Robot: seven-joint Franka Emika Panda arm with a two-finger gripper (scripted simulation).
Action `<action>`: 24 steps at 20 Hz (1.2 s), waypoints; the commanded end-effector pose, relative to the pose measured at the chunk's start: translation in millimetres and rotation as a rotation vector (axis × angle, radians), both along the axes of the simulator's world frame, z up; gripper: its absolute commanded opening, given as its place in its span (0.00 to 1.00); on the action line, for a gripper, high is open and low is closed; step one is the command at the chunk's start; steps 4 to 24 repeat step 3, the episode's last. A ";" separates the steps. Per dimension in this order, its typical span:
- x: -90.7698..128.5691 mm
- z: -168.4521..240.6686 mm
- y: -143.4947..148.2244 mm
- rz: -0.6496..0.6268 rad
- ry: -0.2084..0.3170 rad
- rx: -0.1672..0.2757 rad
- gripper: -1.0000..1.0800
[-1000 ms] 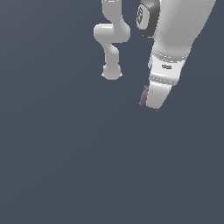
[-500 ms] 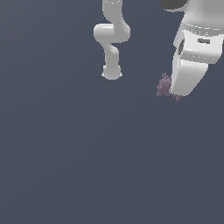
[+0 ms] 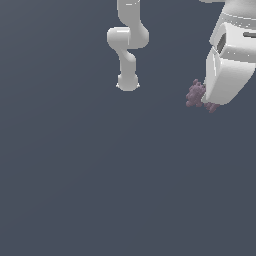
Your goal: Pick up the object and move it to a goal position.
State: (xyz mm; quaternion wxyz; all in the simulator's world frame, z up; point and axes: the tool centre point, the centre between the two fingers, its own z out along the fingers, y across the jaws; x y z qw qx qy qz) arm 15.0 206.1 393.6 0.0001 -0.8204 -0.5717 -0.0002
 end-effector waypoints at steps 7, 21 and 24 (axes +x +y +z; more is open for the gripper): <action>0.4 -0.2 -0.3 0.000 0.000 0.000 0.00; 0.4 -0.2 -0.3 0.000 0.000 0.000 0.00; 0.4 -0.2 -0.3 0.000 0.000 0.000 0.00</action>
